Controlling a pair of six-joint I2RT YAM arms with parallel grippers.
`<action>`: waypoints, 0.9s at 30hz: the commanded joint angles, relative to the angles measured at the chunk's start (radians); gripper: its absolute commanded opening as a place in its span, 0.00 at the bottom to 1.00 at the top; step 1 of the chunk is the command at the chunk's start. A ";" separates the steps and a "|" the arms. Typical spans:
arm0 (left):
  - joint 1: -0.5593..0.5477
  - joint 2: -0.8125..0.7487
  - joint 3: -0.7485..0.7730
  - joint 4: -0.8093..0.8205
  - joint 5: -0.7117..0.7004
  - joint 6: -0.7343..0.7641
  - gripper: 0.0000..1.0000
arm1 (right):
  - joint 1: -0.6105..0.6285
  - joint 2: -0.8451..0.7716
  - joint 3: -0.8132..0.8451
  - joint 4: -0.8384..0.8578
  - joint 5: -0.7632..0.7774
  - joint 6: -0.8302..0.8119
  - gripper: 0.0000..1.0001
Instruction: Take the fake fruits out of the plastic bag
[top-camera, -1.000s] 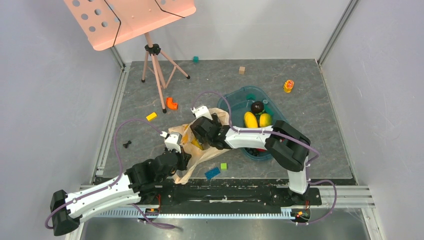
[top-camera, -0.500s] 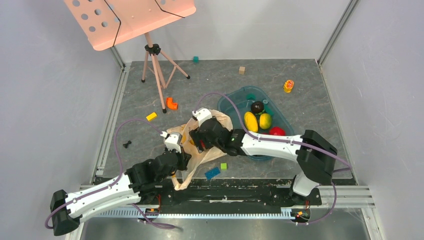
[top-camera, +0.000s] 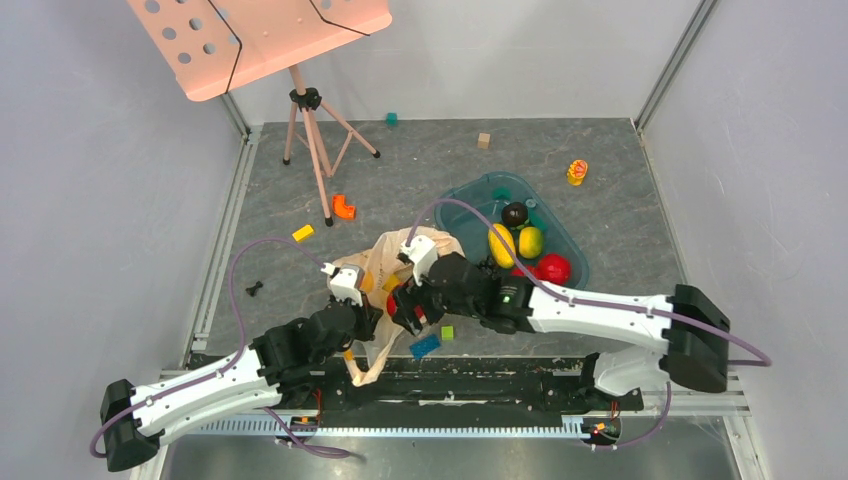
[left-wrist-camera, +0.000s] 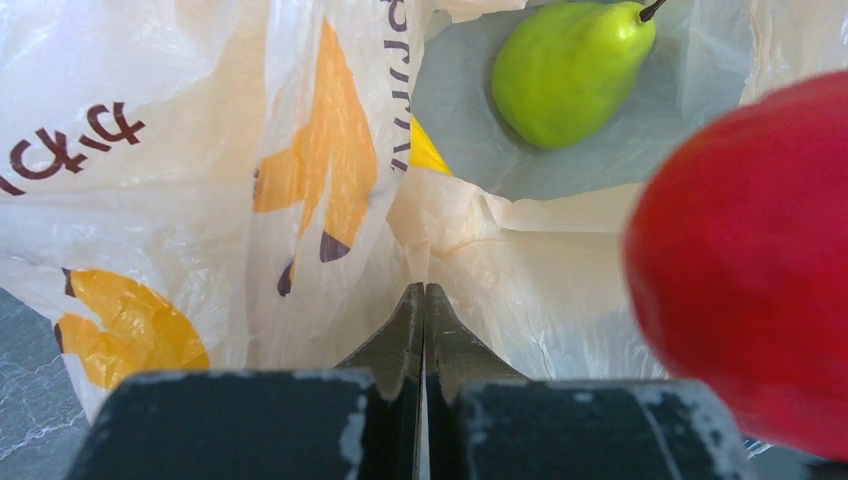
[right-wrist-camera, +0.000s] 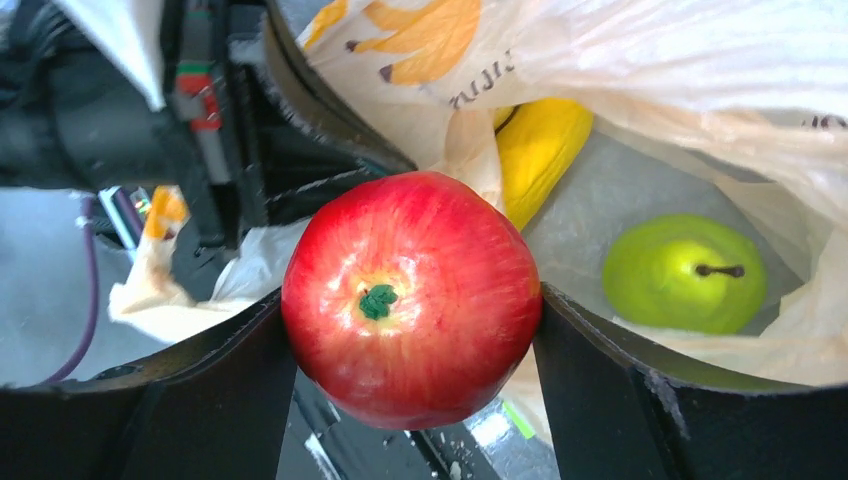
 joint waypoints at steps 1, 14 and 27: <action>0.006 0.007 0.018 0.032 -0.009 0.027 0.02 | 0.009 -0.118 -0.063 0.013 -0.056 0.035 0.62; 0.007 0.027 0.022 0.033 -0.003 0.026 0.02 | 0.000 -0.434 -0.190 -0.180 0.140 0.104 0.62; 0.007 0.027 0.022 0.026 -0.005 0.018 0.02 | -0.240 -0.486 -0.239 -0.275 0.137 0.025 0.61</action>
